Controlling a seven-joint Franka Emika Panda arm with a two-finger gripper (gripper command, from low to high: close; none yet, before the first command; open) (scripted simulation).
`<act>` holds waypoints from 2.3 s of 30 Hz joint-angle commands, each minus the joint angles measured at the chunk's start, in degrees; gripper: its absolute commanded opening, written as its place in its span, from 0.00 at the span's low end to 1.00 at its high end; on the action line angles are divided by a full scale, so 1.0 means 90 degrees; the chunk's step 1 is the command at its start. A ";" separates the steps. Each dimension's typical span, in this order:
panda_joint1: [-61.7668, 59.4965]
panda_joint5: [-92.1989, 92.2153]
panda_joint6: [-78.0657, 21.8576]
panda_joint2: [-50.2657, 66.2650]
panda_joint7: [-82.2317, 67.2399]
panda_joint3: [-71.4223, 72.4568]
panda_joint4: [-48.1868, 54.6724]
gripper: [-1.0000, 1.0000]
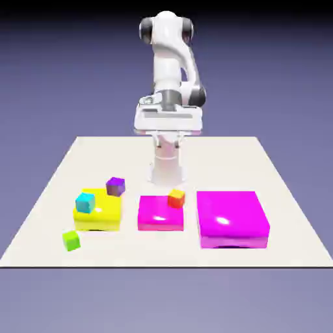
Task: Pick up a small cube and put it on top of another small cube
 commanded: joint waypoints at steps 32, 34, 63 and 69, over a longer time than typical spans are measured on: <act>-0.1732 0.0249 -0.2655 0.7095 -0.6824 -0.1928 0.4295 0.50; -0.1821 0.0338 -0.2401 0.7393 -0.6877 -0.1846 0.4340 0.50; 0.1677 -0.2205 -0.3830 0.2831 -0.8078 -0.5545 0.1862 0.00; 0.1446 -0.1570 -0.3005 0.3617 -0.8535 -0.5424 0.1670 1.00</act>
